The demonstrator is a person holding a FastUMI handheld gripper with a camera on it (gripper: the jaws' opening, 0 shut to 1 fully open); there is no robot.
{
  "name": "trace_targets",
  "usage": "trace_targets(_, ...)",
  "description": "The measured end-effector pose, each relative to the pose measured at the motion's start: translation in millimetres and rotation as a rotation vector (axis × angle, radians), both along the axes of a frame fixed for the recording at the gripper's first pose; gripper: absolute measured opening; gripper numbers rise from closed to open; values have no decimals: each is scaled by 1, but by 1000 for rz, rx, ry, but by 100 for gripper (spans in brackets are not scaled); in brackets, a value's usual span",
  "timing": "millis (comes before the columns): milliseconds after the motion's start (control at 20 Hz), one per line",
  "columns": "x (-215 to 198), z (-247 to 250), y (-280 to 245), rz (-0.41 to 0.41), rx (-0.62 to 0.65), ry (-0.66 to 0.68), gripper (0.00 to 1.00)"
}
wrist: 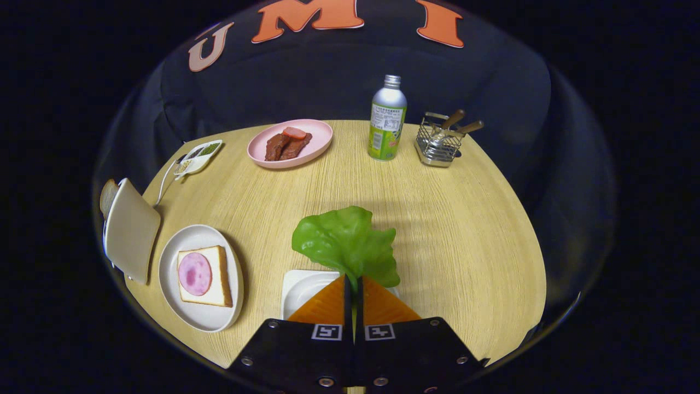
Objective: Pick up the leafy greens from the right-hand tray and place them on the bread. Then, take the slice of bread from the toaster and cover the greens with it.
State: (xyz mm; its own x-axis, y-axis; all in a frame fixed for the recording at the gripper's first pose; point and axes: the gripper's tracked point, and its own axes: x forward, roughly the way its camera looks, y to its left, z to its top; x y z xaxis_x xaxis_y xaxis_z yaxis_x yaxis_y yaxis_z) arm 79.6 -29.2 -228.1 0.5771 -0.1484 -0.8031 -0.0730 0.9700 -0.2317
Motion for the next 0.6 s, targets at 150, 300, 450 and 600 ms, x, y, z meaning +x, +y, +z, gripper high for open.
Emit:
trace_targets(150, 1, 15, 16, 32, -9, -25, 1)
trace_targets(300, -1, 22, 42, 81, -8, -30, 1)
trace_targets(450, -6, 25, 73, 117, 17, -30, 1)
trace_targets(600, -11, 22, 106, 157, 40, -32, 1)
